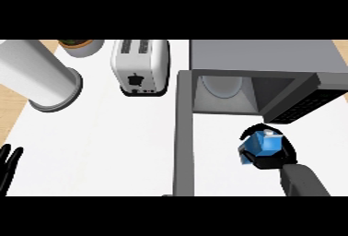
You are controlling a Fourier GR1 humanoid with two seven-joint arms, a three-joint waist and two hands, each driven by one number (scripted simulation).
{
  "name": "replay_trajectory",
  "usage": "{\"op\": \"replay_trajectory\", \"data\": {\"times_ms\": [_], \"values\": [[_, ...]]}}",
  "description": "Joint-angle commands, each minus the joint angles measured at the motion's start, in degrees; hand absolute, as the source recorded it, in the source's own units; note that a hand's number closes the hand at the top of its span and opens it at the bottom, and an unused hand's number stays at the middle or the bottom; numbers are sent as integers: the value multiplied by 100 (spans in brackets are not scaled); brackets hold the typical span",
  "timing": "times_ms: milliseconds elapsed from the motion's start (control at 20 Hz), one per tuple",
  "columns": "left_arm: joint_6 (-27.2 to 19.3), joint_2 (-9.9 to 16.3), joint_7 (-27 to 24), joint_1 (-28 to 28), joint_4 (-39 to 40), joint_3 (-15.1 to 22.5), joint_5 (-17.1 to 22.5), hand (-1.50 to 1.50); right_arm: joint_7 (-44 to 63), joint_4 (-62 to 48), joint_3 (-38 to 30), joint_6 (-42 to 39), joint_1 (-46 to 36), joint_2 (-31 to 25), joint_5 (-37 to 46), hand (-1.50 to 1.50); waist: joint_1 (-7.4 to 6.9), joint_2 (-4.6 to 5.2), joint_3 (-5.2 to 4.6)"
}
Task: Pick up the milk, place it into the microwave and close the microwave
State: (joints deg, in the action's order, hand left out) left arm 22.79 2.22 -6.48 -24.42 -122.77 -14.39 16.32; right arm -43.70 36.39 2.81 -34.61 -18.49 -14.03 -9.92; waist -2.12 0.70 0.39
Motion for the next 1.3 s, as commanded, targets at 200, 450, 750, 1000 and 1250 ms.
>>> {"op": "replay_trajectory", "data": {"times_ms": [200,450,750,1000,1250], "values": [[-48,97,104,110,17,-186,165,-150,-436,6,35,-2013,0,9,-776,150,47,-13,-3],[136,-89,-197,-389,-114,-160,22,-150,-298,414,-66,-1432,313,-64,-1006,150,118,-71,-28],[114,-60,-277,-284,13,-351,-21,-150,-68,1060,-540,1871,430,399,-802,150,209,-89,-42],[394,-118,-250,-515,6,-481,197,-150,138,2562,56,2501,1434,752,-286,150,212,-87,-42],[478,-158,-179,-553,-57,-504,260,-150,1331,4547,602,3079,2312,961,-140,150,240,-97,-46]]}}
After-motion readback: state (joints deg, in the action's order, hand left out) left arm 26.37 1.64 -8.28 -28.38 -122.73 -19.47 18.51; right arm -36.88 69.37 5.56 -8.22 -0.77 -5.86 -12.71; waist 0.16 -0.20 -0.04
